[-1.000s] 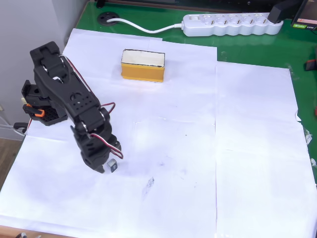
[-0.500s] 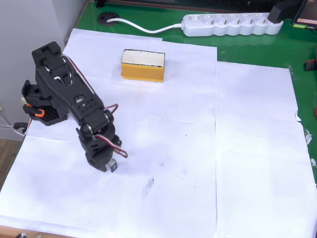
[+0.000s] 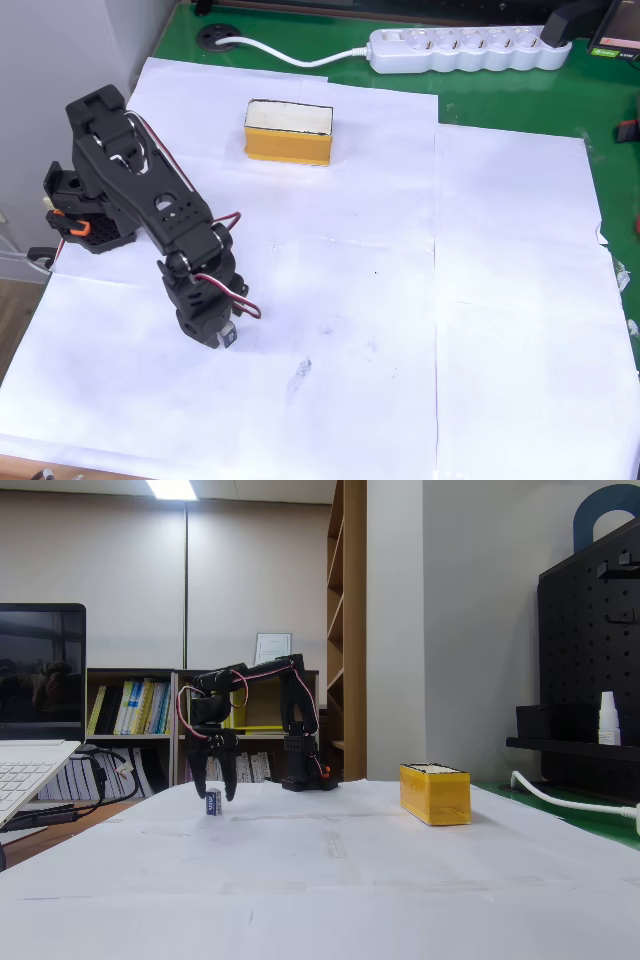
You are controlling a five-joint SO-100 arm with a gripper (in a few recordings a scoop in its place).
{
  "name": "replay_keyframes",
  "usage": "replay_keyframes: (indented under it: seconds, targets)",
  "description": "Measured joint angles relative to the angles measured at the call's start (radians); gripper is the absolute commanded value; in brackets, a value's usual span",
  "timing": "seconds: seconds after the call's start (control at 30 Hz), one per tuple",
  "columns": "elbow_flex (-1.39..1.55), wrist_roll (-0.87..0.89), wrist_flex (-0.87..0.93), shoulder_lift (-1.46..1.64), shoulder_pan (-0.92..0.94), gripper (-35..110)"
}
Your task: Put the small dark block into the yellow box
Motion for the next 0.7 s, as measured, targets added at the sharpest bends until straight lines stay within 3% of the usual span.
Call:
replay_keyframes:
  seconds: [0.57,0.7]
  targets:
    - [-0.012,0.0,-0.009,0.0,-0.005,8]
    - [-0.015,0.0,-0.009,0.0,-0.005,0]
